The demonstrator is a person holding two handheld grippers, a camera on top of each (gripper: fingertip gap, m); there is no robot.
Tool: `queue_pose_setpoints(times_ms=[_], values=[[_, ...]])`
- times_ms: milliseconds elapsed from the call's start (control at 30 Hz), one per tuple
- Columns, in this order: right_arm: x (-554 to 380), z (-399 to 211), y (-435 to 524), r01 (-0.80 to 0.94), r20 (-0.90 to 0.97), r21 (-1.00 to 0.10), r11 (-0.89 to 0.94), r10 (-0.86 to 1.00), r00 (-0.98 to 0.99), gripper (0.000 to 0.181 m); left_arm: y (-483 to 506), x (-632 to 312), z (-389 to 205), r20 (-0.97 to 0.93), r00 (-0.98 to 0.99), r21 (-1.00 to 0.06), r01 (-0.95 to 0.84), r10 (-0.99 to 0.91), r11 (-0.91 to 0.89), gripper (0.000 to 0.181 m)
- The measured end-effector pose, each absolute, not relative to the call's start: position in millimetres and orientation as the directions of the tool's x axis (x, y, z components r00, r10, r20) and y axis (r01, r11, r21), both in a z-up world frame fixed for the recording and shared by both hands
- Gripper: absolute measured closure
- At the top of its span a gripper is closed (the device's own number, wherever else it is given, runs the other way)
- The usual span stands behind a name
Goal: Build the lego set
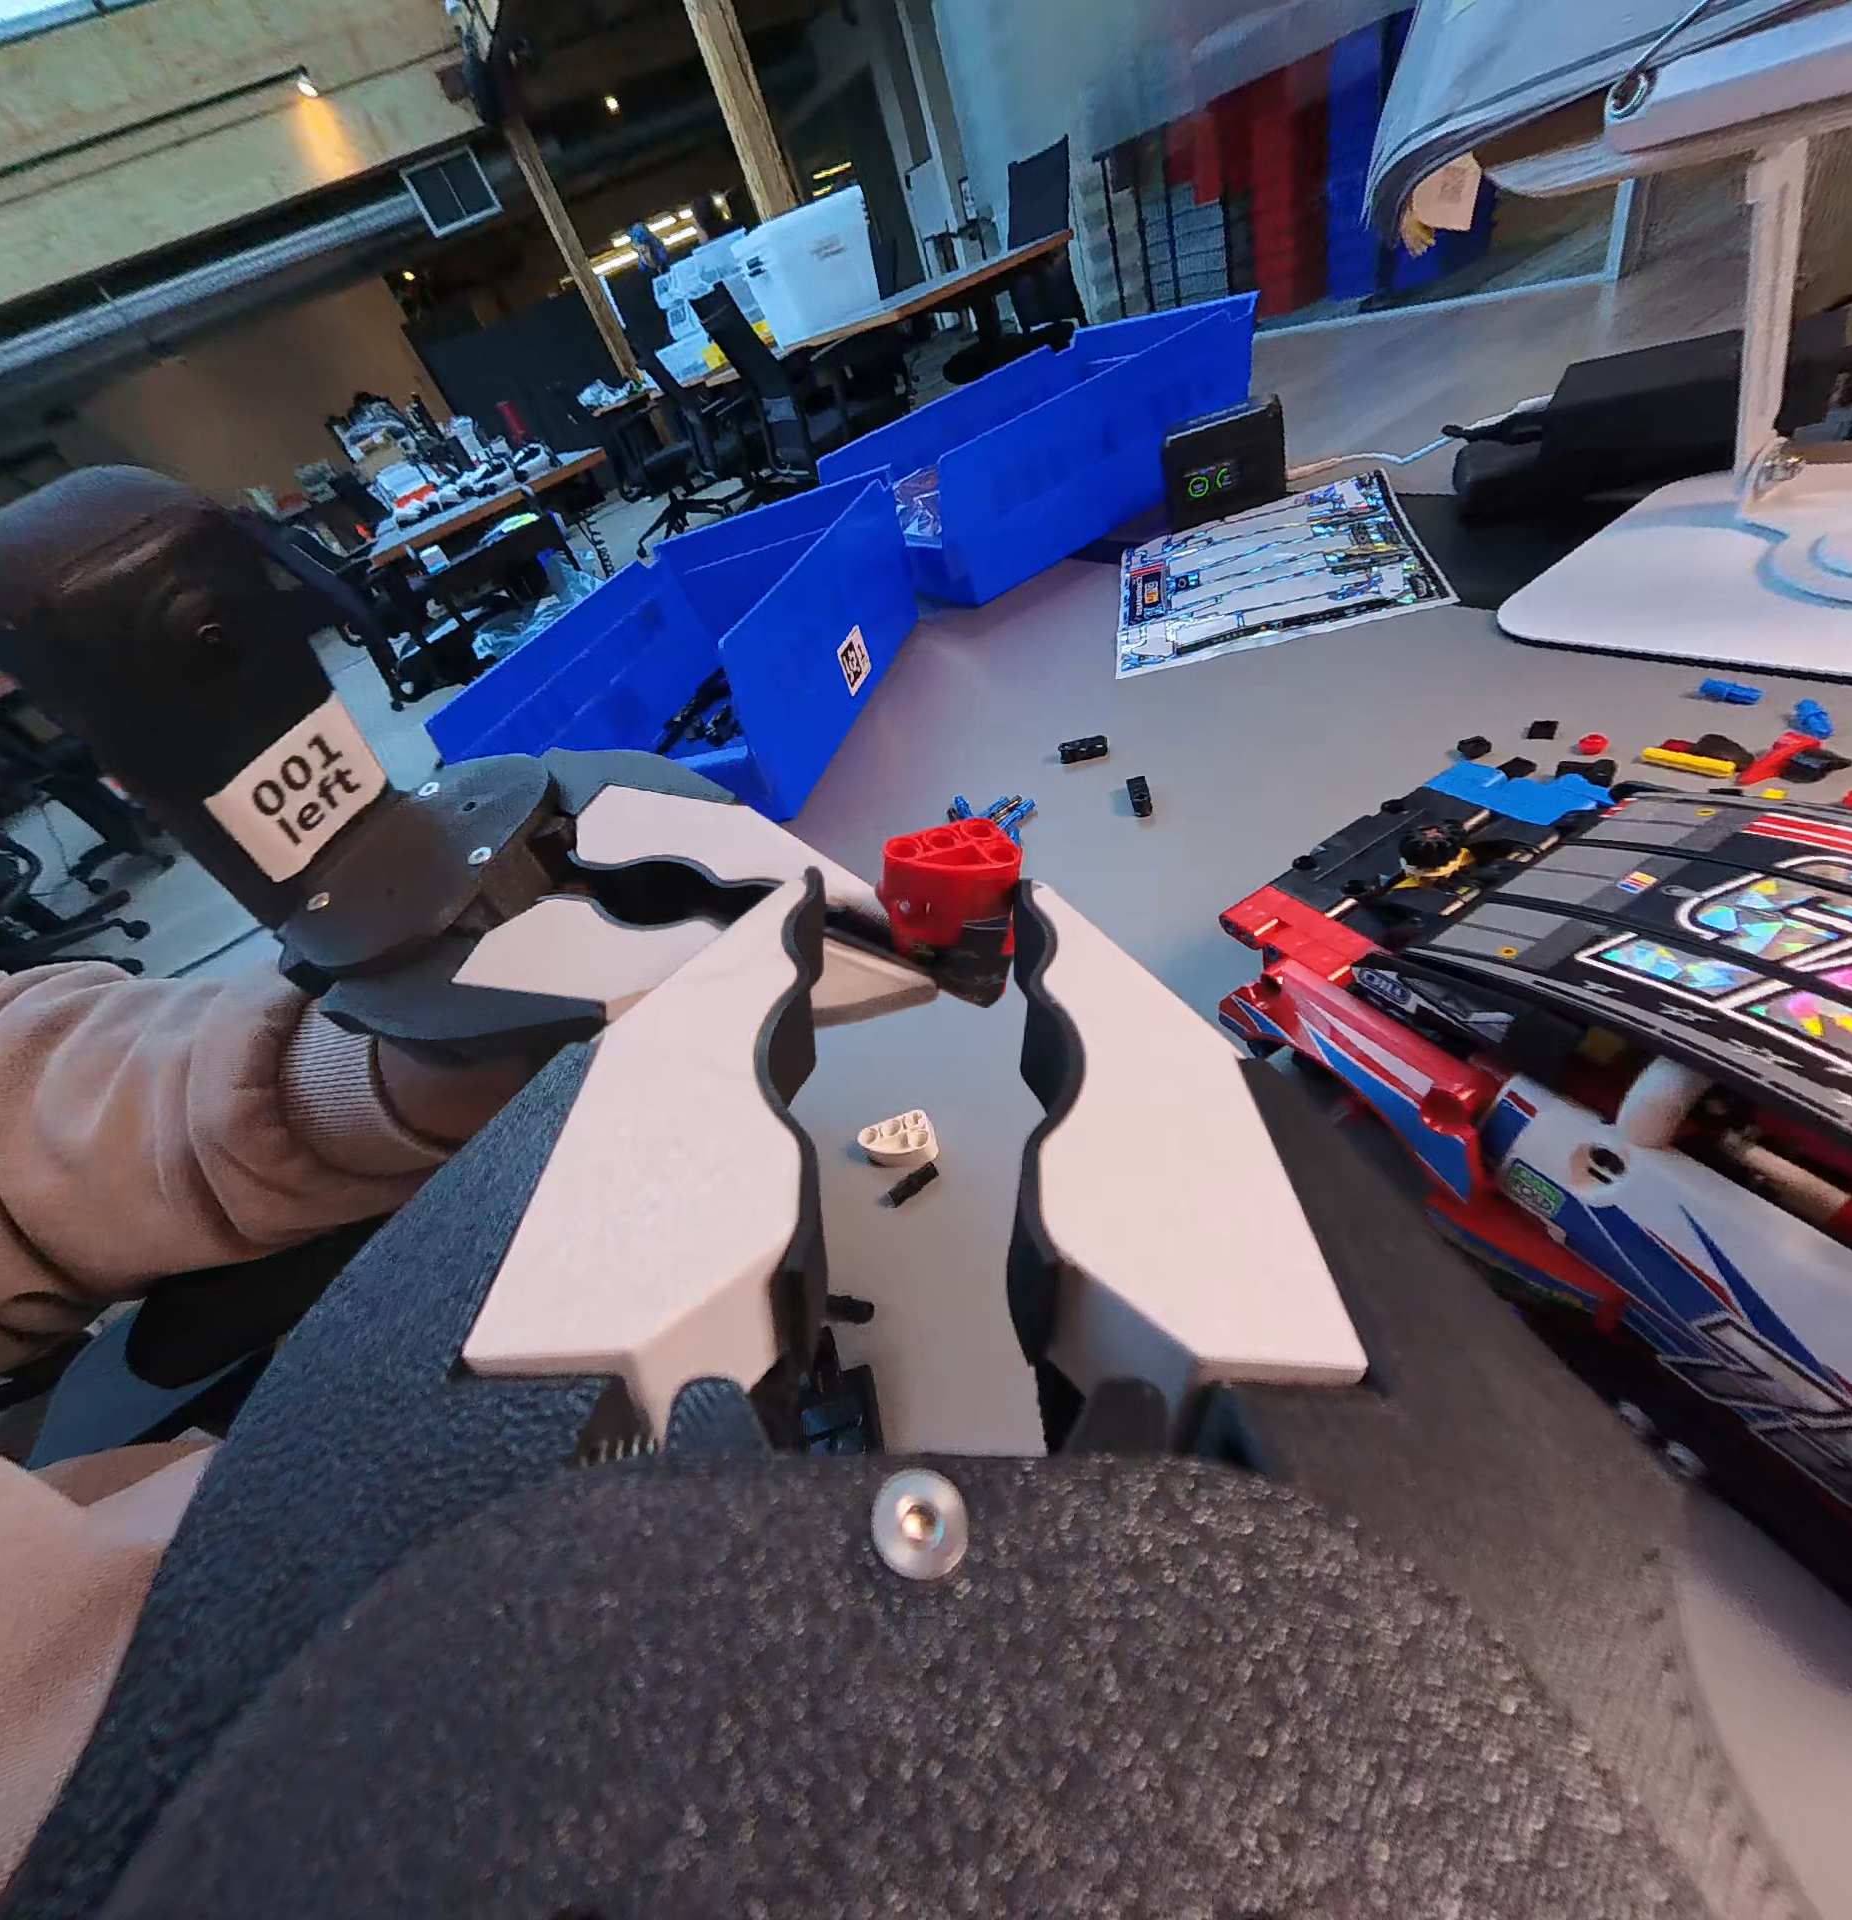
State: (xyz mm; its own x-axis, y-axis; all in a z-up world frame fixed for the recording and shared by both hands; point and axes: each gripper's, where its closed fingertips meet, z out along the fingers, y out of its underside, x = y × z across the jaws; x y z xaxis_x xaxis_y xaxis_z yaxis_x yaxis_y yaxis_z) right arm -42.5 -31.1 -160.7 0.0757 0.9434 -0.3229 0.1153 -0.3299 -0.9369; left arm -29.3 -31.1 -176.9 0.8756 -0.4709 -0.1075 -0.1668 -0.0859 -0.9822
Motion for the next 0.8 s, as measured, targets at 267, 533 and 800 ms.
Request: queue_pose_setpoints(times_ms=[267, 533, 800], values=[[-39.4, -167.7, -33.5, 0.153, -0.343, -0.929, -0.337, 0.939, -0.014, 0.158, -36.6, -19.4, -181.4, -0.232, 0.846, -0.957, -0.288, -0.479, -0.045, 0.179], [-7.2, -136.5, -59.9, 0.094, -0.361, -0.929, -0.357, 0.824, -0.437, 0.159, -57.7, -11.4, -154.8, 0.351, 0.597, -0.936, 0.253, -0.722, -0.246, 0.145], [5.5, -130.9, -108.0, 0.123, -0.334, -0.933, -0.340, 0.681, -0.652, 0.159, -101.2, 29.8, -147.7, 0.561, 0.140, -0.814, 0.274, -0.816, -0.513, 0.161]])
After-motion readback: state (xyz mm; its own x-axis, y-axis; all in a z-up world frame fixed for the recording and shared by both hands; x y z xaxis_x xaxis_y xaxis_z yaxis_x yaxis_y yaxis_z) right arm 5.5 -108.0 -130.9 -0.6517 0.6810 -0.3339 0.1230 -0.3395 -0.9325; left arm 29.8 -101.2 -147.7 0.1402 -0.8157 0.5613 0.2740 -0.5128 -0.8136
